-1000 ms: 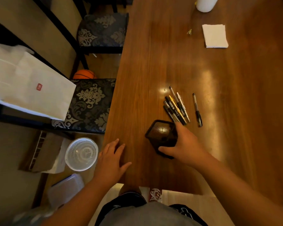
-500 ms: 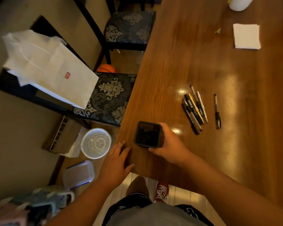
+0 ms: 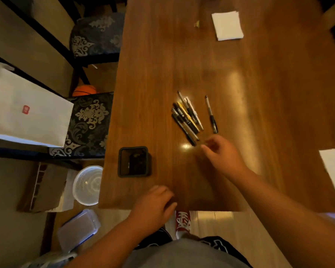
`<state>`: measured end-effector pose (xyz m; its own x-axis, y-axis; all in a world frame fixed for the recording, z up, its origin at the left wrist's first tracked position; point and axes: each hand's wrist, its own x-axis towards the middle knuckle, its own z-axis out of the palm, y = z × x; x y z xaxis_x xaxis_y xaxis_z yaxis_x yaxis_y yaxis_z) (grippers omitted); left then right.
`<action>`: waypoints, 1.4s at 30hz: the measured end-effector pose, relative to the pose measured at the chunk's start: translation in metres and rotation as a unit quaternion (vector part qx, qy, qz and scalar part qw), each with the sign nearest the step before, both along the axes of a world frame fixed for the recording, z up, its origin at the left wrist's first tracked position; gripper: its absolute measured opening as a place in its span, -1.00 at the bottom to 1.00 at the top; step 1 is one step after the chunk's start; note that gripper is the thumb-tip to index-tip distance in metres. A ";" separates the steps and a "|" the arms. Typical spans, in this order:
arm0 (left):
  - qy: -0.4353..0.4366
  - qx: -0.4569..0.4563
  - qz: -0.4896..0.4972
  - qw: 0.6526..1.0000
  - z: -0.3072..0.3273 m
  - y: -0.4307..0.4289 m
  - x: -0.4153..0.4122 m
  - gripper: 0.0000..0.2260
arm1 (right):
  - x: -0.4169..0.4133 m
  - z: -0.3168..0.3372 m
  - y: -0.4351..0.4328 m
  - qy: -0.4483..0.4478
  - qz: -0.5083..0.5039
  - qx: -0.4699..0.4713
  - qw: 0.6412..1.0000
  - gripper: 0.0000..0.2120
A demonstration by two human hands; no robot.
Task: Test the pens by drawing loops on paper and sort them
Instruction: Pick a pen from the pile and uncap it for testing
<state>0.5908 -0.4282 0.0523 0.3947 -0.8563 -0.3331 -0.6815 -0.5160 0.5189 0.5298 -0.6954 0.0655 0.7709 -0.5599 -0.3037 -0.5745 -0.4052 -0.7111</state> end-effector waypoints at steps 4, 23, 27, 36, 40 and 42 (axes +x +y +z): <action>-0.103 0.015 -0.054 0.993 -0.002 -0.069 0.003 -0.60 | 0.006 -0.003 -0.041 0.026 -0.075 -0.067 0.995 -0.92; -0.087 0.139 -0.089 0.982 0.002 -0.115 0.044 -0.36 | 0.047 -0.017 -0.056 0.167 -0.156 -0.050 0.972 -0.79; -0.025 0.093 -0.122 0.988 0.008 -0.119 0.046 -0.51 | -0.015 0.000 -0.023 0.100 -0.253 0.066 0.960 -0.82; 0.078 0.096 -0.216 0.969 0.013 -0.166 -0.015 -0.64 | -0.215 0.028 0.023 -0.074 -0.497 0.253 0.827 -0.79; 0.124 0.079 -0.236 0.961 0.016 -0.201 -0.091 -0.66 | -0.286 0.035 0.015 -0.135 -0.556 0.291 0.767 -0.78; 0.169 0.072 -0.238 0.954 0.022 -0.217 -0.139 -0.66 | -0.316 0.038 0.006 -0.148 -0.557 0.318 0.753 -0.81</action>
<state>0.4514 -0.6449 0.0746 -0.1775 -0.8474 -0.5005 -0.6625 -0.2731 0.6975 0.2138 -0.6891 0.1037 0.0167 -0.7223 -0.6914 -0.0842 0.6880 -0.7208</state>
